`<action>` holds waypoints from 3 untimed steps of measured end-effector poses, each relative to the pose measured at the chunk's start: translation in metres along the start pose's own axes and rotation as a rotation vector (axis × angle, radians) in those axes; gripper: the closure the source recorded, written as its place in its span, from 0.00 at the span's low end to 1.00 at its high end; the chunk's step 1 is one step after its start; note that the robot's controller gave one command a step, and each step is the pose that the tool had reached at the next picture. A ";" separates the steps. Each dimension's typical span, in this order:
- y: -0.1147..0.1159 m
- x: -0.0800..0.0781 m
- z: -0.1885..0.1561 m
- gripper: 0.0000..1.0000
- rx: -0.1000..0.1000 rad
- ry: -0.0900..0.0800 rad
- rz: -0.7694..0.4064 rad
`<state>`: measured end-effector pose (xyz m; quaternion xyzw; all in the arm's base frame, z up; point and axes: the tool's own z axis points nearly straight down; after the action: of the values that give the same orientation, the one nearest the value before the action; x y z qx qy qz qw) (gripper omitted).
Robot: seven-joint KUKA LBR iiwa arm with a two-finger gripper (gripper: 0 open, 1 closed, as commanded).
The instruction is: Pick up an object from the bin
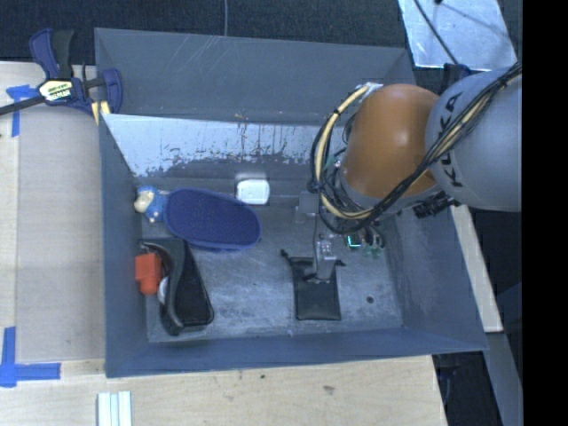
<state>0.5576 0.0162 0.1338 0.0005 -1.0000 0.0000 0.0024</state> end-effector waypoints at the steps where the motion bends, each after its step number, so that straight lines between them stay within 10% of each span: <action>1: -0.012 0.026 0.067 0.00 0.000 -0.002 0.133; 3: -0.013 0.025 0.066 0.00 0.000 -0.006 0.132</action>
Offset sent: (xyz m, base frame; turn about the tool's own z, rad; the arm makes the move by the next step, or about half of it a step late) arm -0.0253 -0.0118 -0.0638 0.1329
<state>0.5326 0.0036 0.0684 -0.0655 -0.9979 0.0002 -0.0004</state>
